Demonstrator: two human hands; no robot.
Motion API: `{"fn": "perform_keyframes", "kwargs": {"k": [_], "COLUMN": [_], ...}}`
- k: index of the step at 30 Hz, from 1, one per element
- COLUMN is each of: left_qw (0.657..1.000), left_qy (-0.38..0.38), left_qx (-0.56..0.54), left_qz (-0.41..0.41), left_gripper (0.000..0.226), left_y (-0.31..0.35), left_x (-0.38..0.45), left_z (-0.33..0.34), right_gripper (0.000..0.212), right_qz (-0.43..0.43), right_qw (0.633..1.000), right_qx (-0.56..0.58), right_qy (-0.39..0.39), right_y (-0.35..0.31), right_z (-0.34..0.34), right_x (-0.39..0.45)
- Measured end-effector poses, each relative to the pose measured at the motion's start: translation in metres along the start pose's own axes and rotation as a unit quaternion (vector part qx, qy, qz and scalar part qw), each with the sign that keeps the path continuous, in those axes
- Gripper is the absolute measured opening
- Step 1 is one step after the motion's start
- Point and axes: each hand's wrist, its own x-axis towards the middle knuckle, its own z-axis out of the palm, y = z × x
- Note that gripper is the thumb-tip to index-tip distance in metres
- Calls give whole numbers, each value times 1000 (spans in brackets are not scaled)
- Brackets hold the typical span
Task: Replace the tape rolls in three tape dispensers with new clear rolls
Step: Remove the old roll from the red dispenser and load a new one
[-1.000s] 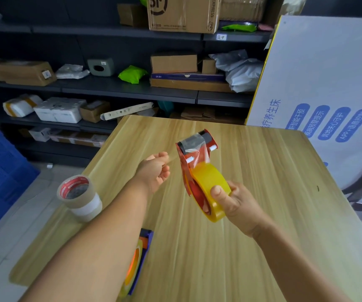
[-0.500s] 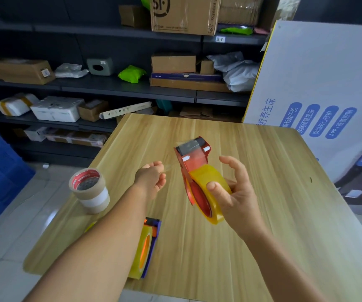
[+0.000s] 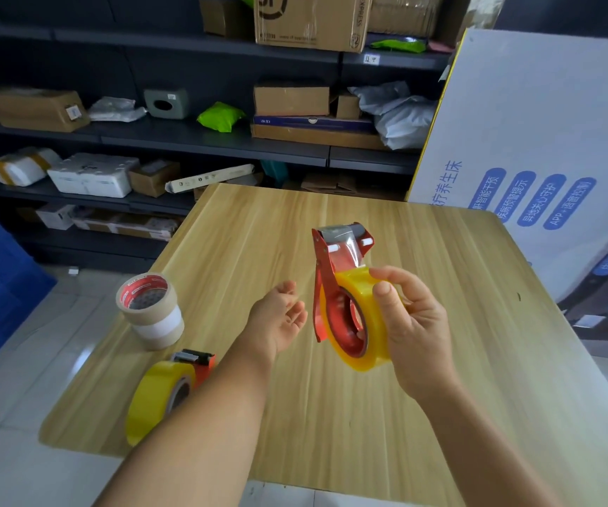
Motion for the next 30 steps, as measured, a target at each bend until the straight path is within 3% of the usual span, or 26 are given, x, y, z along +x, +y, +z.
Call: {"fn": "perform_keyframes", "kwargs": {"k": [9, 15, 19, 25, 30], "left_qw": [998, 989, 980, 960, 955], "left_qy": [-60, -142, -181, -187, -176], "left_qx": [-24, -42, -83, -206, -239], "left_qz": [15, -10, 16, 25, -14], "left_gripper": [25, 33, 19, 33, 42], "left_y": [-16, -17, -21, -28, -28], "left_x": [-8, -13, -17, -17, -16], "left_z": [-14, -18, -22, -30, -34], "right_gripper": [17, 16, 16, 16, 18], "right_qz": [2, 7, 13, 25, 38], "right_qw": [1000, 1000, 999, 999, 999], "right_qx": [7, 7, -5, -8, -8], "right_qy": [1, 5, 29, 47, 34], "right_y": [-3, -4, -4, -6, -6], "right_z": [3, 11, 15, 24, 29], "right_x": [-1, -1, -1, -1, -3]}}
